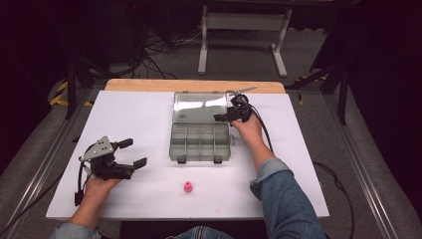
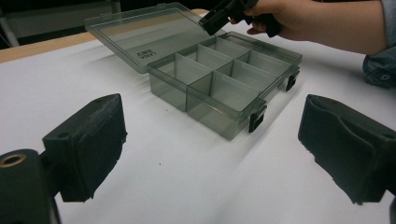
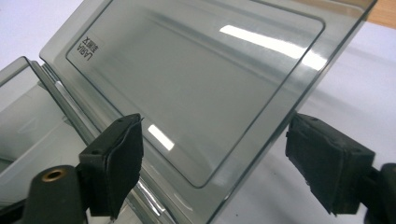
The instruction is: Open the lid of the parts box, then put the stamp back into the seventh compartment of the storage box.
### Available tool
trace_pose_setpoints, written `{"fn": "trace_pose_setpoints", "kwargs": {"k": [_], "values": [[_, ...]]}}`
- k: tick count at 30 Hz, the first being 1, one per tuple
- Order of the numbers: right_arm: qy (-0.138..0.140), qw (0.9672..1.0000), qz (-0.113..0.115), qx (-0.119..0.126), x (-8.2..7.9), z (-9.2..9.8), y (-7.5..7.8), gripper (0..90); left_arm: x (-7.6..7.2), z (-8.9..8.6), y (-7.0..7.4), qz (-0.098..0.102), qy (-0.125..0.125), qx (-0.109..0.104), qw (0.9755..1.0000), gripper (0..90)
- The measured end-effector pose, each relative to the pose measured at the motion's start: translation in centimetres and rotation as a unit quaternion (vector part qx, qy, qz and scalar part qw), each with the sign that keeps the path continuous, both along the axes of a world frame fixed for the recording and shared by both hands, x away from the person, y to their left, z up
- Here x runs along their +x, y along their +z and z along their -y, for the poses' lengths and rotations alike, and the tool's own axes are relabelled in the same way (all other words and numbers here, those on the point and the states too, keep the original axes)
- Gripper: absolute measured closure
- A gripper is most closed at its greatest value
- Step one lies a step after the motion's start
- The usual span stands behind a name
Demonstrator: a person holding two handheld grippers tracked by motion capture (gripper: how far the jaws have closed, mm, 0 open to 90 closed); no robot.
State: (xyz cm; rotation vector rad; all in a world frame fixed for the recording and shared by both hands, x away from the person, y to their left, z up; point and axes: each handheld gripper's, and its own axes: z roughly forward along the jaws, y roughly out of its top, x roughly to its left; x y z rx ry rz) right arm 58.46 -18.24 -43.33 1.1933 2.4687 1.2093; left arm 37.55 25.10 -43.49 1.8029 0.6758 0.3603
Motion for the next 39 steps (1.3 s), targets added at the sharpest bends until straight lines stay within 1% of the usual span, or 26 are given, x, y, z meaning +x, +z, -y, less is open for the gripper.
{"fn": "trace_pose_setpoints", "kwargs": {"k": [3, 6, 8, 10, 12, 14, 15, 17, 18, 19, 21, 22, 24, 25, 26, 27, 28, 32, 34, 37, 38, 39], "values": [[-0.003, 1.0, 0.003, 0.001, 0.0, 0.2, 0.1, 18.6, 0.0, 0.1, -0.1, -0.001, 0.0, -0.002, 1.0, 8.6], [-0.003, 0.9999, 0.011, 0.004, -0.4, 0.3, 0.7, 17.5, 0.1, 0.1, -0.1, -0.001, -0.001, 0.002, 1.0, 8.5], [0.0, 0.9999, 0.012, 0.001, -0.9, 0.3, 1.3, 15.8, 0.1, 0.1, -0.1, 0.0, -0.001, 0.002, 1.0, 8.5], [0.006, 0.9997, 0.022, 0.0, -1.6, 0.2, 2.0, 14.0, 0.1, 0.1, -0.1, -0.003, -0.001, 0.001, 1.0, 8.5], [0.016, 0.9993, 0.032, 0.007, -2.4, 0.2, 2.7, 12.1, 0.1, 0.1, 0.0, -0.003, 0.001, -0.001, 1.0, 8.4], [0.026, 0.9988, 0.04, 0.012, -3.2, 0.1, 3.4, 9.8, 0.0, 0.1, 0.1, -0.002, 0.001, -0.01, 0.9999, 8.3], [0.032, 0.9985, 0.042, 0.012, -3.6, 0.1, 3.8, 8.5, -0.1, 0.1, 0.1, -0.004, 0.0, -0.011, 0.9999, 8.2], [0.04, 0.998, 0.047, 0.014, -4.4, 0.0, 4.4, 5.8, -0.4, 0.0, 0.1, -0.003, -0.002, -0.004, 1.0, 8.1], [0.047, 0.9972, 0.056, 0.015, -5.1, -0.1, 4.8, 4.7, -0.4, -0.1, 0.1, 0.0, -0.001, -0.002, 1.0, 8.0], [0.05, 0.997, 0.058, 0.015, -5.5, -0.1, 5.1, 4.1, -0.5, -0.2, 0.1, 0.0, -0.001, -0.003, 1.0, 8.0], [0.064, 0.9953, 0.06, 0.04, -6.7, -0.1, 5.6, 3.9, -0.6, -0.3, 0.2, 0.004, 0.001, -0.005, 1.0, 7.8], [0.07, 0.9946, 0.061, 0.047, -7.1, -0.2, 5.8, 3.9, -0.7, -0.4, 0.3, 0.007, 0.001, -0.004, 1.0, 7.8], [0.08, 0.9934, 0.07, 0.045, -8.3, -0.4, 6.3, 4.1, -0.8, -0.4, 0.4, 0.005, 0.002, -0.006, 1.0, 7.6], [0.086, 0.9924, 0.077, 0.042, -8.9, -0.6, 6.6, 4.1, -0.9, -0.4, 0.5, 0.01, 0.001, -0.002, 0.9999, 7.6], [0.091, 0.9916, 0.083, 0.04, -9.4, -0.8, 6.8, 4.1, -1.0, -0.4, 0.5, 0.011, 0.001, -0.004, 0.9999, 7.6], [0.096, 0.9907, 0.089, 0.038, -10.0, -0.9, 7.0, 4.1, -1.0, -0.5, 0.5, 0.014, 0.002, 0.001, 0.9999, 7.6], [0.103, 0.9895, 0.095, 0.035, -10.6, -1.2, 7.3, 4.1, -1.1, -0.5, 0.5, 0.013, 0.003, 0.001, 0.9999, 7.6], [0.121, 0.9866, 0.107, 0.026, -12.1, -1.8, 7.6, 4.1, -1.1, -0.6, 0.3, 0.014, 0.006, 0.003, 0.9999, 7.6], [0.129, 0.985, 0.111, 0.027, -12.8, -2.0, 7.5, 4.3, -1.2, -0.7, 0.3, 0.01, 0.008, 0.003, 0.9999, 7.6], [0.141, 0.9834, 0.11, 0.032, -13.9, -2.4, 7.1, 4.5, -1.3, -0.8, 0.3, 0.017, 0.011, 0.007, 0.9998, 7.6], [0.145, 0.9827, 0.11, 0.03, -14.2, -2.6, 7.0, 4.5, -1.4, -0.8, 0.3, 0.019, 0.01, 0.009, 0.9997, 7.6], [0.147, 0.9827, 0.108, 0.028, -14.4, -2.7, 6.9, 4.5, -1.4, -0.8, 0.3, 0.021, 0.011, 0.01, 0.9997, 7.6]]}}
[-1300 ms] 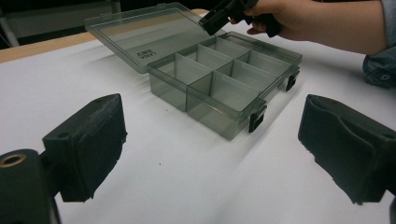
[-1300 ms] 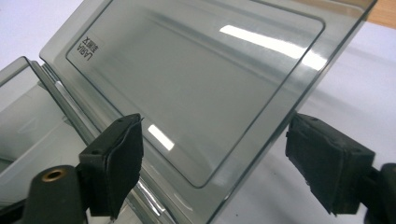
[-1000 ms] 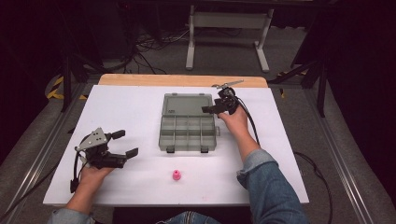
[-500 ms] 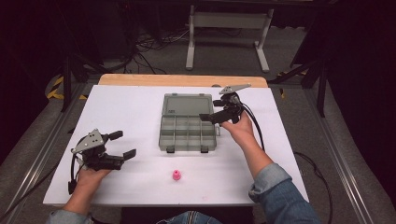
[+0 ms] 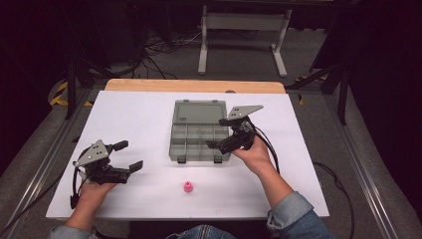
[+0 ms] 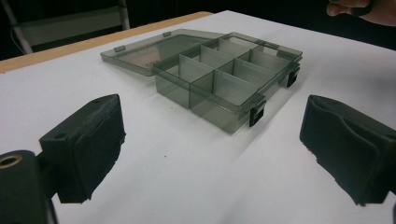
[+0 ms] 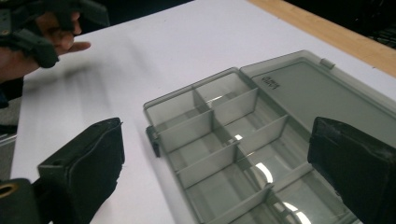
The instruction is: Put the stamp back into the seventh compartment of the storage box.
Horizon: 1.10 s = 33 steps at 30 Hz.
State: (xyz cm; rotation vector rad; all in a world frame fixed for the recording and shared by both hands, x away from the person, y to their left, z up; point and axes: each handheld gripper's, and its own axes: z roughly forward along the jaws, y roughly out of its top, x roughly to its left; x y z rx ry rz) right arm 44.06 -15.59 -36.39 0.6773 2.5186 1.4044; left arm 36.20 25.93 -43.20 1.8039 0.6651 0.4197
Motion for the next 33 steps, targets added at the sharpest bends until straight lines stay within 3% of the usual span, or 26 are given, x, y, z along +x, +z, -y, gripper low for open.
{"fn": "trace_pose_setpoints", "kwargs": {"k": [4, 13, 17, 24, 29, 33], "values": [[0.017, 0.9999, -0.002, 0.0, -1.1, -0.5, 0.1, 4.9, -0.1, 0.0, -0.1, -0.002, 0.004, -0.004, 1.0, 7.6], [0.048, 0.9984, 0.02, -0.024, -3.4, -1.9, 0.3, 8.0, -0.1, 0.1, -0.1, -0.005, 0.001, -0.008, 1.0, 7.6], [0.072, 0.9967, 0.007, -0.038, -3.9, -2.5, 0.1, 10.2, -0.2, 0.0, -0.1, 0.002, 0.005, -0.003, 1.0, 7.6], [0.101, 0.993, 0.008, -0.06, -4.8, -3.7, -0.2, 10.6, -0.3, 0.1, -0.2, -0.001, 0.005, -0.007, 1.0, 7.6], [0.122, 0.9892, -0.01, -0.081, -5.3, -4.8, -1.4, 12.3, -0.3, 0.1, -0.3, 0.0, 0.001, -0.003, 1.0, 7.6], [0.128, 0.9882, -0.015, -0.084, -5.6, -5.3, -2.3, 12.7, -0.4, 0.0, -0.2, 0.001, 0.003, -0.005, 1.0, 7.6]]}}
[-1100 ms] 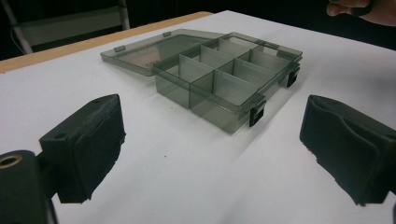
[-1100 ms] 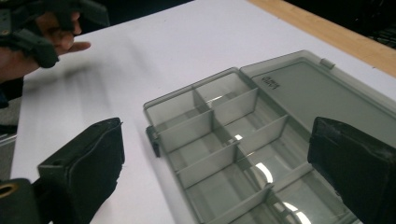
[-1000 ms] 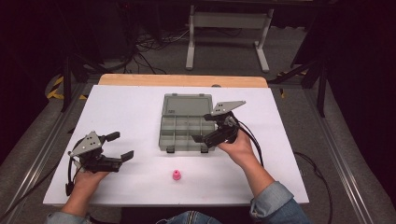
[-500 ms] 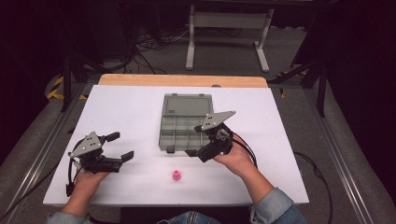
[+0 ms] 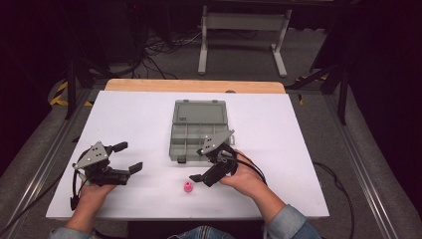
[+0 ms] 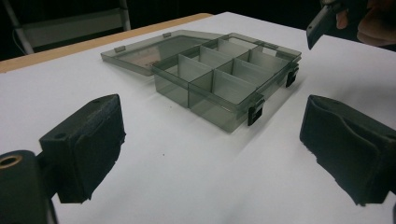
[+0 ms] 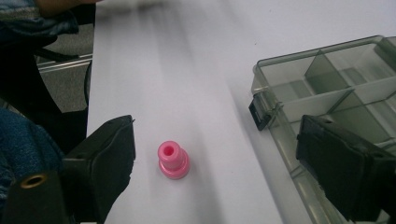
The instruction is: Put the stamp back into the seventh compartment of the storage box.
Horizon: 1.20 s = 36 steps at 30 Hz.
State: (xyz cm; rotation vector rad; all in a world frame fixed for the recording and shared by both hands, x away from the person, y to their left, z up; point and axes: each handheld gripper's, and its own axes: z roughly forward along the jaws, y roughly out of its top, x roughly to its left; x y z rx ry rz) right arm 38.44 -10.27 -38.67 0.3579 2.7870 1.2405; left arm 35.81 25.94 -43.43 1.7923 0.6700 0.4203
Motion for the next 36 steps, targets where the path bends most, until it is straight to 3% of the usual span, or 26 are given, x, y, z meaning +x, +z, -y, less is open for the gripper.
{"fn": "trace_pose_setpoints", "kwargs": {"k": [14, 36], "values": [[0.013, 0.9996, -0.01, -0.023, -1.2, -1.3, -2.8, 13.3, 0.0, 0.1, 0.0, 0.002, -0.003, 0.002, 1.0, 7.6], [0.032, 0.9975, -0.03, -0.055, -2.0, -2.7, -5.5, 17.6, 0.0, 0.2, -0.1, -0.002, -0.006, 0.0, 1.0, 7.6]]}}
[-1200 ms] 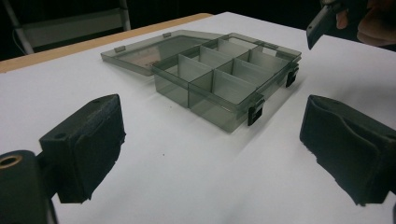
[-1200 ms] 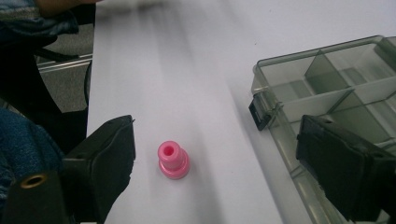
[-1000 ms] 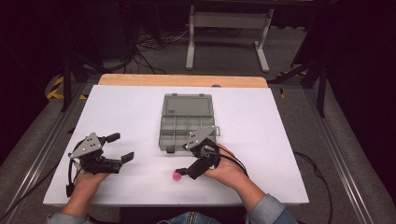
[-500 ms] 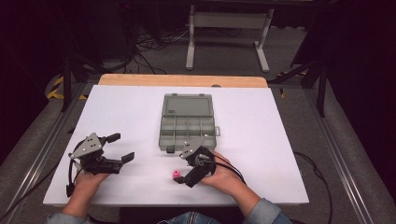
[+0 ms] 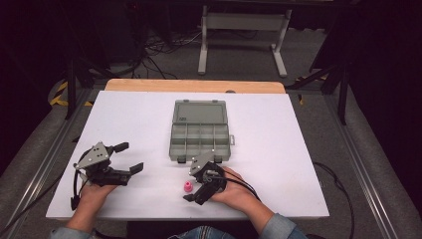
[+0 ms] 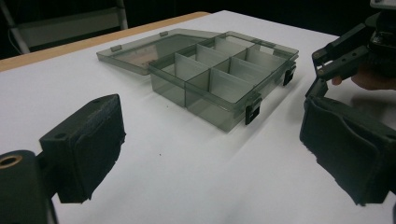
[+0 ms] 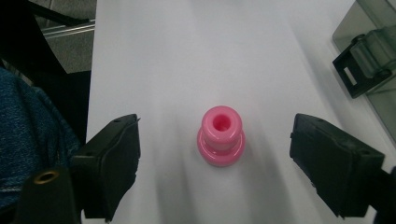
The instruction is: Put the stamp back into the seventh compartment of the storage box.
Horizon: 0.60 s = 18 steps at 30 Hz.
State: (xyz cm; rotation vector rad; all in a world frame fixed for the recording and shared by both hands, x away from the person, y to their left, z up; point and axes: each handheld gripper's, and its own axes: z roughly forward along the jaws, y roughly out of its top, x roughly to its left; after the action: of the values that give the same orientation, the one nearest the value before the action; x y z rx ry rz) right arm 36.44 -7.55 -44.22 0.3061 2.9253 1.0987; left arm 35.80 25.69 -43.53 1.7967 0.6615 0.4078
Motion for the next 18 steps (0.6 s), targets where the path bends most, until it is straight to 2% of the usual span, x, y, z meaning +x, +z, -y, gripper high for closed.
{"fn": "trace_pose_setpoints", "kwargs": {"k": [5, 10, 16, 18], "values": [[0.007, 0.9999, 0.01, -0.011, -0.22, -0.38, -0.31, 25.5, 0.07, -0.04, -0.06, -0.001, 0.0, -0.001, 1.0, 7.6], [0.006, 0.9997, 0.009, -0.02, -0.39, -0.68, -0.52, 41.8, 0.02, -0.02, -0.05, 0.0, 0.0, 0.0, 1.0, 7.6], [0.004, 0.9995, 0.022, -0.022, -0.59, -0.74, -0.4, 64.1, 0.03, 0.02, -0.07, 0.0, -0.001, 0.0, 1.0, 7.6], [0.002, 0.9994, 0.025, -0.024, -0.62, -0.75, -0.41, 64.6, 0.02, 0.01, -0.06, 0.0, -0.001, 0.001, 1.0, 7.6]]}}
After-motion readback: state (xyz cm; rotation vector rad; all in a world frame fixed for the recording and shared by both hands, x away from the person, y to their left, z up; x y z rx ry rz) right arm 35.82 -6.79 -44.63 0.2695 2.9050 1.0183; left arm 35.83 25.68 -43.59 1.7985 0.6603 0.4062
